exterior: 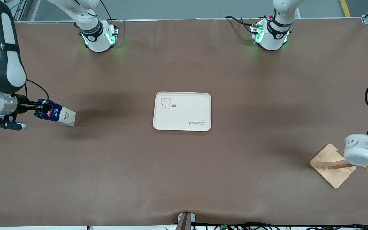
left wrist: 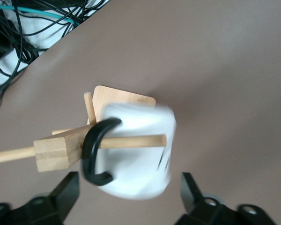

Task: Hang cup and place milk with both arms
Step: 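Hang the mug handle on a peg while the right gripper carries milk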

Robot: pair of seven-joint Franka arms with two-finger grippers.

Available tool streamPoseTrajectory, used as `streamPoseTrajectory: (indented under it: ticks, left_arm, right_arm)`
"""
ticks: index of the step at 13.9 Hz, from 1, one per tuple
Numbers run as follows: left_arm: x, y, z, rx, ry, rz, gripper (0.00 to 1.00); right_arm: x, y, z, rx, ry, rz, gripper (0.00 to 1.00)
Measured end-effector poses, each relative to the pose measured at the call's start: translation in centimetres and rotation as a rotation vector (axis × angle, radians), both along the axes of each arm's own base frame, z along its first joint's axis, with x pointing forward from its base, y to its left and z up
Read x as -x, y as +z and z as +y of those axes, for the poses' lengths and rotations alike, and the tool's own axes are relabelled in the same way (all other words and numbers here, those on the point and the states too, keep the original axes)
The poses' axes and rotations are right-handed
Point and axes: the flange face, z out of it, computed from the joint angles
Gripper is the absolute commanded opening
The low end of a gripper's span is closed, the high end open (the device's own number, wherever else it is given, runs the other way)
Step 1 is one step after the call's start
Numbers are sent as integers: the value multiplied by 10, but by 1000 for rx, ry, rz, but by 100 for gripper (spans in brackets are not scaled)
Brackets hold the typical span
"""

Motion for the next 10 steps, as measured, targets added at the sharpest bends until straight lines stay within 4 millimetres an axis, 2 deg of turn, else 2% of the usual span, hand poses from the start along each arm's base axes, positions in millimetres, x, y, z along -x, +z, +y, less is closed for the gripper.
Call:
streamPoseTrajectory:
  ticks: [4, 5, 6, 7, 10]
  left_arm:
    - [14, 31, -16, -1, 158, 27, 100]
    - [18, 38, -21, -1, 192, 37, 100]
    - [21, 44, -28, 2, 233, 49, 100]
    - [25, 51, -40, 7, 284, 66, 100]
    - [36, 73, -95, 27, 483, 114, 100]
  right_arm:
    - [11, -25, 12, -5, 21, 7, 1]
    - [11, -24, 14, -4, 24, 4, 23]
    - [12, -25, 15, -4, 25, 3, 76]
    - [13, -25, 15, -4, 25, 3, 100]
    - [16, -29, 16, -6, 26, 13, 100]
